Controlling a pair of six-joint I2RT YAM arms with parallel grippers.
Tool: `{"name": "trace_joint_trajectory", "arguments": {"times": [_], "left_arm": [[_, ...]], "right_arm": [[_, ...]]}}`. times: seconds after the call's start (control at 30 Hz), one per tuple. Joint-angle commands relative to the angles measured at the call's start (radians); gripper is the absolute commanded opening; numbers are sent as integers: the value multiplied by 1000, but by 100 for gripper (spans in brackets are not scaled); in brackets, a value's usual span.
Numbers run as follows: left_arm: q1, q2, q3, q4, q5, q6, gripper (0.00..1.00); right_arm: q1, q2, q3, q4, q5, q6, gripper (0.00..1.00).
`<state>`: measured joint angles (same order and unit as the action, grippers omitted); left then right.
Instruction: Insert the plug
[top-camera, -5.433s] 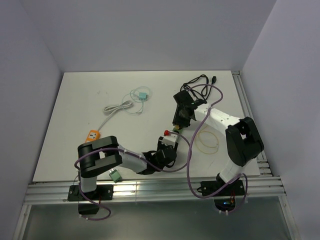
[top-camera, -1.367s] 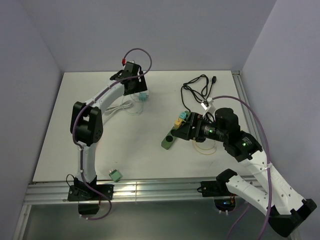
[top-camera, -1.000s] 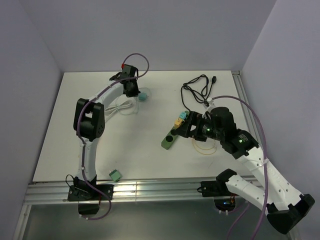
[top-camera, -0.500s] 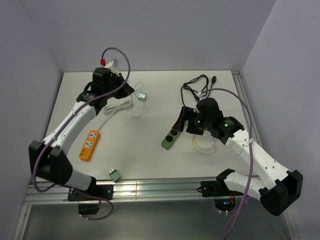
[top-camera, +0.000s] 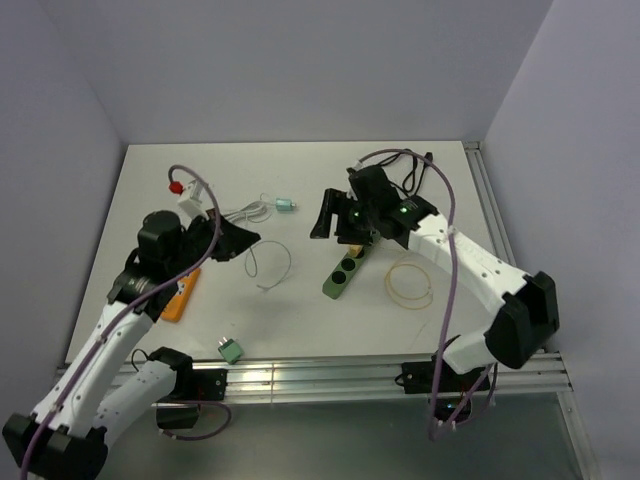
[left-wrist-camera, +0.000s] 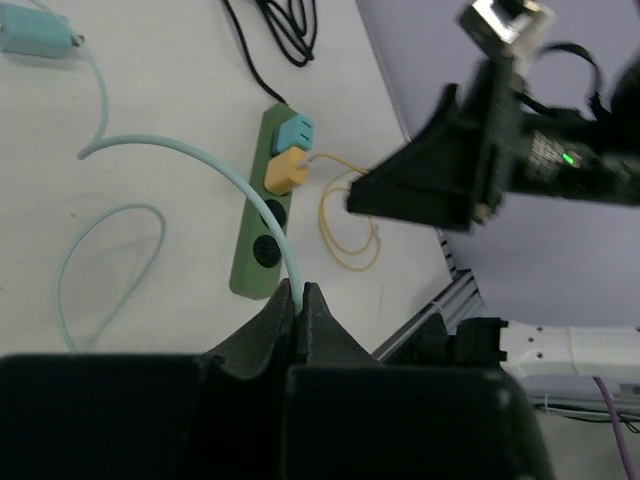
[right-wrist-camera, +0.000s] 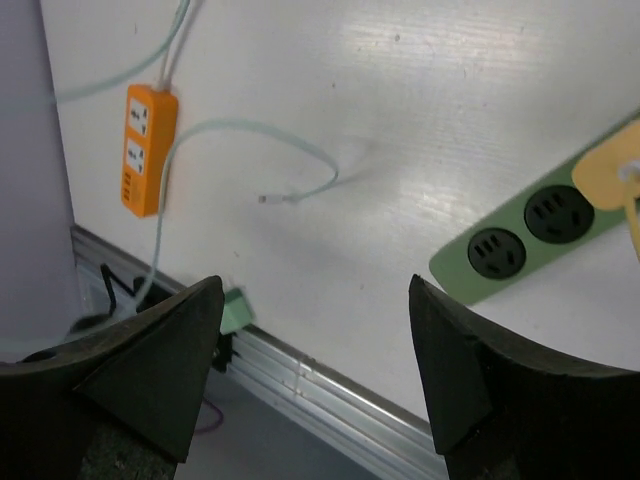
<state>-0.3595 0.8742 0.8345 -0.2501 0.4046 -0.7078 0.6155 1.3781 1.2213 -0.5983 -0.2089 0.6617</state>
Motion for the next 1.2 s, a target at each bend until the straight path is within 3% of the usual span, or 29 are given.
{"name": "trace_joint_trajectory", "arguments": {"times": [0.0, 0.13, 0.27, 0.37, 0.5, 0.73, 0.97, 1.07, 1.17], "left_arm": [[-6, -161, -84, 12, 53, -70, 0], [-6, -318, -161, -3, 40, -101, 0], [-6, -356, -186, -41, 26, -82, 0], [-6, -353, -187, -83, 28, -50, 0], [-6, -377, -222, -84, 40, -48, 0], [-6, -411, -281, -38, 92, -84, 0], [-6, -426, -282, -37, 106, -99, 1], [-6, -434, -290, -31, 115, -107, 7], [-6, -437, -296, -31, 120, -110, 8]], "right_arm": [[18, 131, 110, 35, 78, 119, 82], [59, 298, 243, 22, 191, 318, 85], [105, 505, 531, -124, 289, 446, 89], [110, 625, 633, -158, 307, 515, 89], [113, 656, 587, -78, 293, 573, 85], [124, 699, 569, -97, 338, 625, 82], [122, 811, 705, -196, 396, 697, 83], [122, 864, 765, -245, 433, 740, 82], [118, 897, 762, -216, 434, 754, 81]]}}
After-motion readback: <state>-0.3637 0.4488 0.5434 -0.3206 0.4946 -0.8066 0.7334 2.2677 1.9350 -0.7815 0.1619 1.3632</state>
